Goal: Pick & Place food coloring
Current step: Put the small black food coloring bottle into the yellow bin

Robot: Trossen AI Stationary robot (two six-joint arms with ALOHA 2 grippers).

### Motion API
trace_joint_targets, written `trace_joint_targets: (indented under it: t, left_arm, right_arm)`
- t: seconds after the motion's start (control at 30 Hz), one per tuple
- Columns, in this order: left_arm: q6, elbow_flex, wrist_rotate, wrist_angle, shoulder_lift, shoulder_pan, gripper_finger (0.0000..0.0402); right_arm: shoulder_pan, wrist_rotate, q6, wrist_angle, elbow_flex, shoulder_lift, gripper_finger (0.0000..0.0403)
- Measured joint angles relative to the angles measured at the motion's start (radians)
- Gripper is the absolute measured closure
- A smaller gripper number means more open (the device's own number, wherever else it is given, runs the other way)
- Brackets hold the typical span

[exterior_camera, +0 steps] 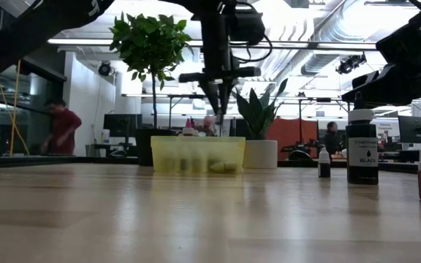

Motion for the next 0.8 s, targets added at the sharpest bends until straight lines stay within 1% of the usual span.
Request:
trace_joint_targets:
  t: [0.07, 0.2, 0.33, 0.4, 0.57, 0.63, 0.8]
  left_arm:
    - [-0.049, -0.020, -0.021, -0.028, -0.007, 0.000, 0.0351]
    - [-0.151, -0.092, -0.047, -0.022, -0.036, -0.012, 0.0351]
    - [-0.252, -0.203, -0.077, 0.041, -0.080, -0.025, 0.0351]
    - [-0.292, -0.270, -0.085, 0.102, -0.103, -0.034, 0.0351]
    - [-0.344, -0.442, -0.101, 0.221, -0.167, -0.040, 0.0351]
    - [-0.379, -0.492, -0.101, 0.230, -0.178, -0.040, 0.0351]
    - [-0.413, -0.555, -0.102, 0.263, -0.189, -0.040, 0.0351]
  right_arm:
    - [0.000, 0.000, 0.000, 0.000, 0.000, 0.000, 0.0402]
    - [0.000, 0.000, 0.000, 0.000, 0.000, 0.000, 0.0402]
    - [0.000, 0.000, 0.000, 0.000, 0.000, 0.000, 0.0402]
    - [0.000, 0.000, 0.000, 0.000, 0.000, 0.000, 0.0402]
    - [0.000, 0.000, 0.000, 0.000, 0.000, 0.000, 0.0402]
    - [0.000, 0.000, 0.000, 0.000, 0.000, 0.000, 0.0402]
    - [0.000, 0.000, 0.000, 0.000, 0.000, 0.000, 0.0402]
